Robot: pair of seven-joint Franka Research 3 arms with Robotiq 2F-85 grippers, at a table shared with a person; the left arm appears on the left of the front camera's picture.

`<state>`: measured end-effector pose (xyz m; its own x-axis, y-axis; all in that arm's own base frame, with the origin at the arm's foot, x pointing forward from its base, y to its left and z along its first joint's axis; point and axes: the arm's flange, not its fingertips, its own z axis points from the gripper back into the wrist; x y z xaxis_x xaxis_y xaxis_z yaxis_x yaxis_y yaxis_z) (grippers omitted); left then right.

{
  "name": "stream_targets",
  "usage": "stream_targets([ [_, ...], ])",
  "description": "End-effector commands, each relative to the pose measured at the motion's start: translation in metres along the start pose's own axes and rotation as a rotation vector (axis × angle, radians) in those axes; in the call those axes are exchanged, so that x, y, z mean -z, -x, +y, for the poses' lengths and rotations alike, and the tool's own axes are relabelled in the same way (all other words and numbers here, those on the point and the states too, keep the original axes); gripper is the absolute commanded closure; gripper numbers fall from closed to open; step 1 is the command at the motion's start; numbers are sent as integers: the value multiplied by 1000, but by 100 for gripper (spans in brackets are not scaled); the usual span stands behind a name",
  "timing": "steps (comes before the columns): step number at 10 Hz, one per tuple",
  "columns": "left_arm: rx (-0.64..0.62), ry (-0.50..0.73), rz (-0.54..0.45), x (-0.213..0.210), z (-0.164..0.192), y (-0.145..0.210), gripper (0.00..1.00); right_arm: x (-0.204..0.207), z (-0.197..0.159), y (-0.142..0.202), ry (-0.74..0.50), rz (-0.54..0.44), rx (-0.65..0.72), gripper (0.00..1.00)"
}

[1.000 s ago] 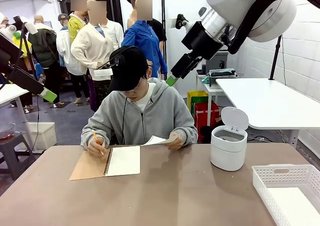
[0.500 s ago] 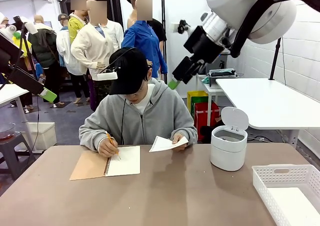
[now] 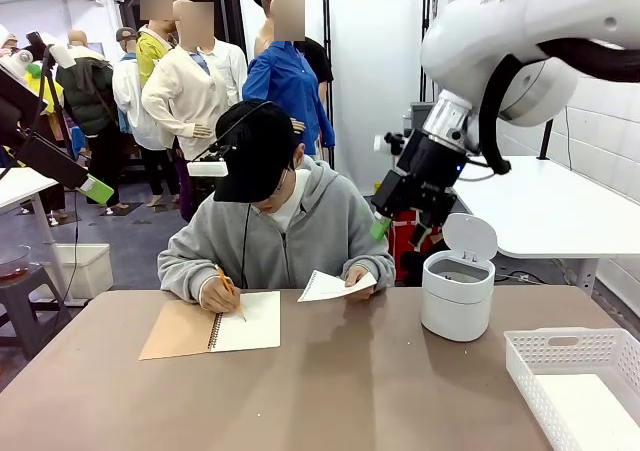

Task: Sort the paper based on its condition.
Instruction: If a person hands you a paper, place it in the Organizing basket , and if it's crumpled, put it in the Trash can.

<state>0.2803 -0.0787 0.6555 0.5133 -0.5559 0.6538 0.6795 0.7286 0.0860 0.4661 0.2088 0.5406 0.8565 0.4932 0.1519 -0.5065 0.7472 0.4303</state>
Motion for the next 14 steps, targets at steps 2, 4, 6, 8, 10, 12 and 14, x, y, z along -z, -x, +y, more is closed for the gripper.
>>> stream_targets([
  [2,-1,8,-6,0,1,0,0,27,-9,-5,-140,-39,333,0],
  [4,-1,8,-6,0,1,0,0,46,-16,3,-119,-89,450,0],
  [6,-1,8,-6,0,1,0,0,37,-22,-2,-121,-17,395,0],
  [8,-1,8,-6,0,1,0,0,37,-22,-2,-121,-17,395,0],
  [10,-1,8,-6,0,1,0,0,50,-34,-15,-115,-66,451,0],
  [12,-1,8,-6,0,1,0,0,63,-50,-30,-161,-93,550,0],
  [14,-1,8,-6,0,1,0,0,73,-66,-33,-170,-91,602,0],
])
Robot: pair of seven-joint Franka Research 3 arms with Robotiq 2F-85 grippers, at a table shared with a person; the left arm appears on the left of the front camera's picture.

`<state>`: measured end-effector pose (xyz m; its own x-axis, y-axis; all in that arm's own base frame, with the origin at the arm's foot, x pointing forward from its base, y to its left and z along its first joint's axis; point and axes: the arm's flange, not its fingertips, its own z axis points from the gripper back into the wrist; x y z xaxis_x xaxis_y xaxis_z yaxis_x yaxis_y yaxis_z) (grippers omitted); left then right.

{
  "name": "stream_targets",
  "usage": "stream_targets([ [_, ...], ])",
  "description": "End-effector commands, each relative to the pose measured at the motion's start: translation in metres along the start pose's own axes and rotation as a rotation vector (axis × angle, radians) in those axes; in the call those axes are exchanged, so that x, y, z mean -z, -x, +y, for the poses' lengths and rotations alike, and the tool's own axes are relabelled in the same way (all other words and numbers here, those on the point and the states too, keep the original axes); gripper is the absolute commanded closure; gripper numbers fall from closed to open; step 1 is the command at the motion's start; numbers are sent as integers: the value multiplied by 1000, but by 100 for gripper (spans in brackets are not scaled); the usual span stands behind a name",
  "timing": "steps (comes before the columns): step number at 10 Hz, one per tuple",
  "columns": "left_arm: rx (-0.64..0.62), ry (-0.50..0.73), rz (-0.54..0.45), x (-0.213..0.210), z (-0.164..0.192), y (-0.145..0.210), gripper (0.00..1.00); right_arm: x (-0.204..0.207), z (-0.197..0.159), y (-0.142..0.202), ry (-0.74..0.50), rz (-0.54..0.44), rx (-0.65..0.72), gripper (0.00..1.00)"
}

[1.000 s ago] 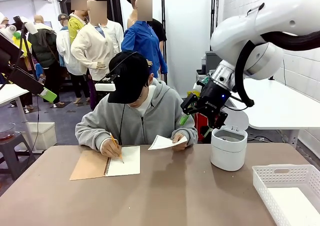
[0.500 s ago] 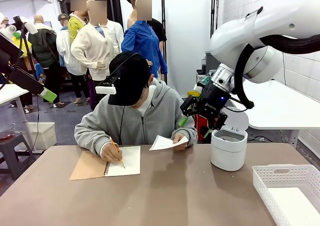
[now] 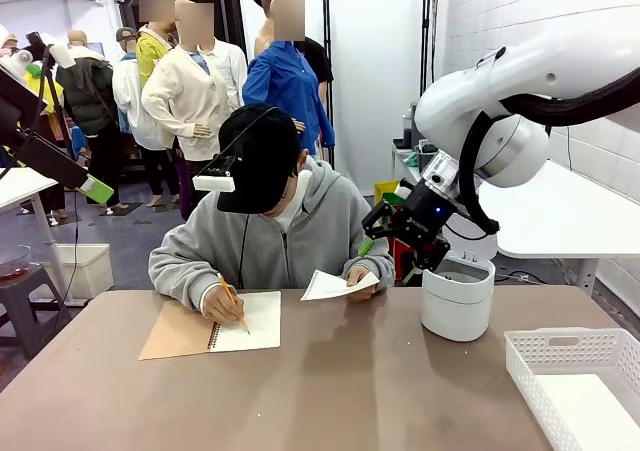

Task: Sort the paper based on its condition.
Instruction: If a person hands you a paper, place it in the Organizing basket , and if it's crumpled, put it in the Trash can.

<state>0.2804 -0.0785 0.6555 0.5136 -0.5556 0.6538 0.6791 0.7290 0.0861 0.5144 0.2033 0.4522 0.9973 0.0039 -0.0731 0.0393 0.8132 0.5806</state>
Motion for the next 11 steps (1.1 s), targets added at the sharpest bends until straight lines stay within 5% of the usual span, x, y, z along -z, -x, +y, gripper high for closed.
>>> stream_targets([
  [1,-1,8,-6,0,1,0,0,9,-3,-11,-33,-8,65,0],
  [6,-1,8,-6,0,1,0,0,47,-30,-15,-60,14,230,0],
  [11,-1,8,-6,0,1,0,0,77,-27,-26,-217,10,368,0],
])
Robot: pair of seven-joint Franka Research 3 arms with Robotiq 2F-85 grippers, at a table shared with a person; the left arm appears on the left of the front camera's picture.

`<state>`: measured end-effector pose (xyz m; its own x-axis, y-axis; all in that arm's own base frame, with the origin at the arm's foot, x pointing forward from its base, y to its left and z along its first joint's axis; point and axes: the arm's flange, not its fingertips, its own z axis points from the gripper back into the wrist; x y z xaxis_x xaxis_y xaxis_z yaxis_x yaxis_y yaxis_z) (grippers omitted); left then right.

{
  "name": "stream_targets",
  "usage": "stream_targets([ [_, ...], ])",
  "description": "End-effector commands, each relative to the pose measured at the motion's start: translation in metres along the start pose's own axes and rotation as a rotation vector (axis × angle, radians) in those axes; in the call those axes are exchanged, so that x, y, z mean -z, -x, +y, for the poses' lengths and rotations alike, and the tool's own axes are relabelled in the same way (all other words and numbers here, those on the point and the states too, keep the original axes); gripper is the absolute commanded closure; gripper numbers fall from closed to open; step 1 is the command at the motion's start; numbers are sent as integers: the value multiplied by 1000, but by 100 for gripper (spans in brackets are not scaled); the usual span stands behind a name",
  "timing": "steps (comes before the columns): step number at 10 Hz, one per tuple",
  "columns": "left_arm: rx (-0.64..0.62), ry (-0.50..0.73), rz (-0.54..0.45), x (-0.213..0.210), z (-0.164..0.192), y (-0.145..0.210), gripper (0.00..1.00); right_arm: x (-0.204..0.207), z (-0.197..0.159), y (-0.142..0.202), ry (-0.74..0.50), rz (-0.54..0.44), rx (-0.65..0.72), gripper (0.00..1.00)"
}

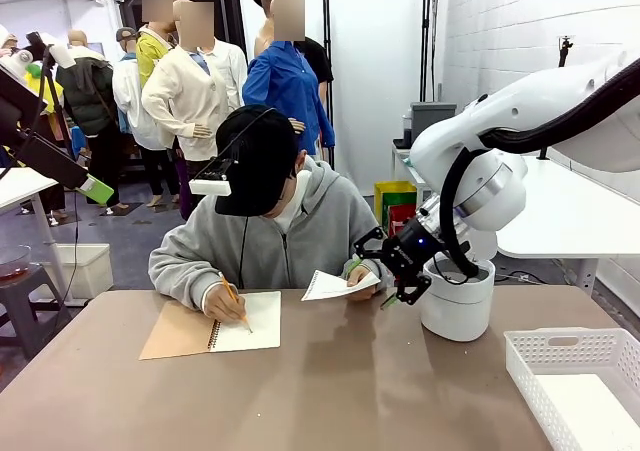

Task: Sort the paper based on its condition.
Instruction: If a person hands you a paper, place it in the Organizing basket , and if it's crumpled, put it in the Trash can.

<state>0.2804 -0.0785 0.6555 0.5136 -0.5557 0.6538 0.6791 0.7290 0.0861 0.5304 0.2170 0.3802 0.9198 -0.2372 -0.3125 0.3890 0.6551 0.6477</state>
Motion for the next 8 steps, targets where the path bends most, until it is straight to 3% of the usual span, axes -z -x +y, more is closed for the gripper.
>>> stream_targets([
  [1,-1,8,-6,0,1,0,0,17,2,-8,-50,-3,31,0],
  [2,-1,8,-6,0,1,0,0,22,0,-9,-67,25,32,0],
  [7,-1,8,-6,0,1,0,0,12,-2,-15,-118,28,27,95],
  [8,-1,8,-6,0,1,0,0,10,-2,-15,-120,25,25,100],
])
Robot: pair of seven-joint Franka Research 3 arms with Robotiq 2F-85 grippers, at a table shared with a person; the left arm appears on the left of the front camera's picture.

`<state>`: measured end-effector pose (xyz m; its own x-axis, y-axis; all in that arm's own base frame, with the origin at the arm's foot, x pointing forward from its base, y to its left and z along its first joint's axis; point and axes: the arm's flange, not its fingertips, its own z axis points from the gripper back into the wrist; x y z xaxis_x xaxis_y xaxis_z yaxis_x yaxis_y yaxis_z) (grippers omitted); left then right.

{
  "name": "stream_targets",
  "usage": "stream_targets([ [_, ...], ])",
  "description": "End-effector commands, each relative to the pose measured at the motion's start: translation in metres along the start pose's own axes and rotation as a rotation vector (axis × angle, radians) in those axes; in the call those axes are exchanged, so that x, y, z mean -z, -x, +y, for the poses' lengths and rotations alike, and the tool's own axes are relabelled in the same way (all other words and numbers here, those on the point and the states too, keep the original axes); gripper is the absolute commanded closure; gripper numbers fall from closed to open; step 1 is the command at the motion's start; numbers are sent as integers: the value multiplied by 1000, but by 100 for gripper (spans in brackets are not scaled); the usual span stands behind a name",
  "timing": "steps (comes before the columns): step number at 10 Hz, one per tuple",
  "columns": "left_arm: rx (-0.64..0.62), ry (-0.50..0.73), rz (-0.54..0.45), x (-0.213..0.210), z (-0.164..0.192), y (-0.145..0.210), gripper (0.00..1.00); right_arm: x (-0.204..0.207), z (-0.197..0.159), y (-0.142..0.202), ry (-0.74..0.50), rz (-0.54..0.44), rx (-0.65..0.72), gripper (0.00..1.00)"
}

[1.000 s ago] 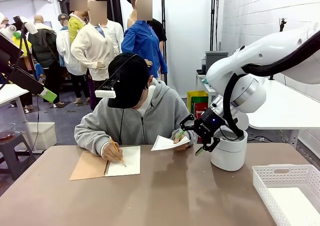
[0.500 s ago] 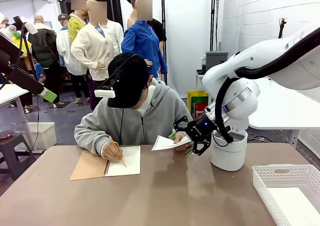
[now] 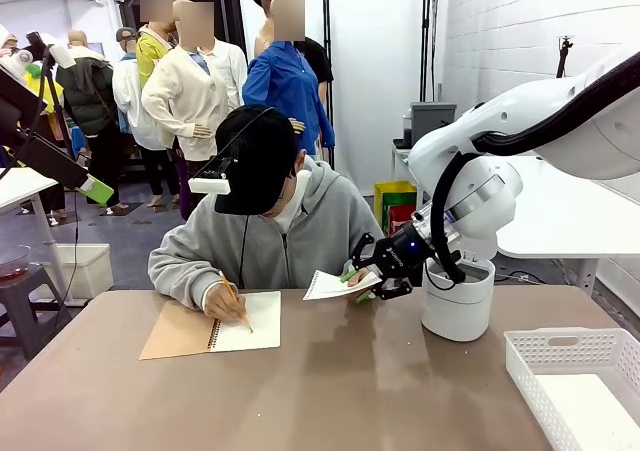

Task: Sort the paper based on its condition.
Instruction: If a person hands you a paper, place it in the Organizing basket , and if it's crumpled, put it in the Trash can.

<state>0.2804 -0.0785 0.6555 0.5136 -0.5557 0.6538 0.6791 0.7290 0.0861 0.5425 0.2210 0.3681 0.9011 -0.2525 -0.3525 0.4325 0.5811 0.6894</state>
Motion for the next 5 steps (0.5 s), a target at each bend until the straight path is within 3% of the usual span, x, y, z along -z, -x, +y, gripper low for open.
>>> stream_targets([
  [1,-1,8,-6,0,1,0,0,-4,-1,-1,-36,6,-20,100],
  [5,-1,8,-6,0,1,0,0,-10,-1,1,-69,34,-27,100],
])
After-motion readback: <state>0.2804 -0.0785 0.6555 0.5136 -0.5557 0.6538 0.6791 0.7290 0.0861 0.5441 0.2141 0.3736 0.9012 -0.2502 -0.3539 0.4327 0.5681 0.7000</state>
